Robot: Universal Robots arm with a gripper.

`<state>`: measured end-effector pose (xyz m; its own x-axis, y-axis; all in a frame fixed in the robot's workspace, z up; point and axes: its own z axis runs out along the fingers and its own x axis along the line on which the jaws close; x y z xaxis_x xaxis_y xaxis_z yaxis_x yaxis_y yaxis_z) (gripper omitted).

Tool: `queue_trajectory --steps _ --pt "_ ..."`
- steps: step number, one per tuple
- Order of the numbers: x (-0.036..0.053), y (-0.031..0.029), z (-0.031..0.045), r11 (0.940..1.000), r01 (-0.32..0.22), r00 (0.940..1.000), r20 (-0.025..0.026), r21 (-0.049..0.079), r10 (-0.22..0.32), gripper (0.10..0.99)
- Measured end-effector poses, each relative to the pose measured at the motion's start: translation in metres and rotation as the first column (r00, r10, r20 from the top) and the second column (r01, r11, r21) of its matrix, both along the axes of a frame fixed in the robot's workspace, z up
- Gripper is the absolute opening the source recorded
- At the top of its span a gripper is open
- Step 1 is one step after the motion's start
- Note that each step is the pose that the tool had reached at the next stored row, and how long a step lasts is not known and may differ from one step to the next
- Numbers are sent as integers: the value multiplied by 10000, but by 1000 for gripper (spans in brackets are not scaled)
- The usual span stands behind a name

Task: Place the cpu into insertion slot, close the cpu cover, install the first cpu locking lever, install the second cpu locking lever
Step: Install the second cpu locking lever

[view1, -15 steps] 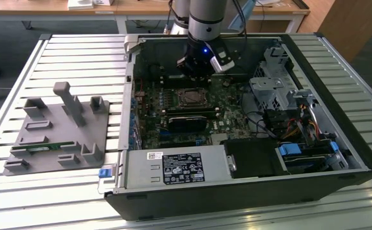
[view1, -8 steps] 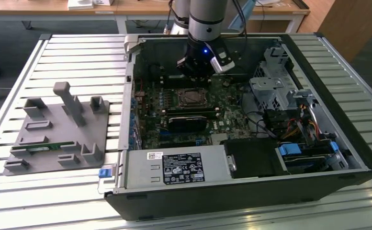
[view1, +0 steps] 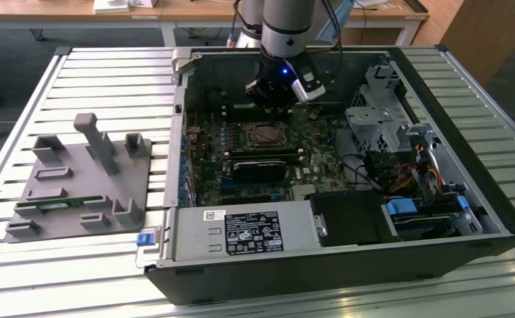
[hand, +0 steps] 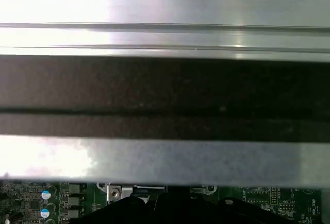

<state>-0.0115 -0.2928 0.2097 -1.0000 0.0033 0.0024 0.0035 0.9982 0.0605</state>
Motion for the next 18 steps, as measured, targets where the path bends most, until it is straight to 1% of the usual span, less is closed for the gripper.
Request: queue_trajectory --steps 4,12,14,16,18 --pt "1 -15 0 10000 0 10000 0 0 0 106" --pt "1 -78 -1 10000 0 10000 0 -1 0 106" --pt "1 -86 -1 10000 0 10000 0 0 0 106" --pt "0 -88 17 10000 1 10000 0 -1 -1 106" --pt "1 -88 71 10000 0 10000 1 0 0 106"
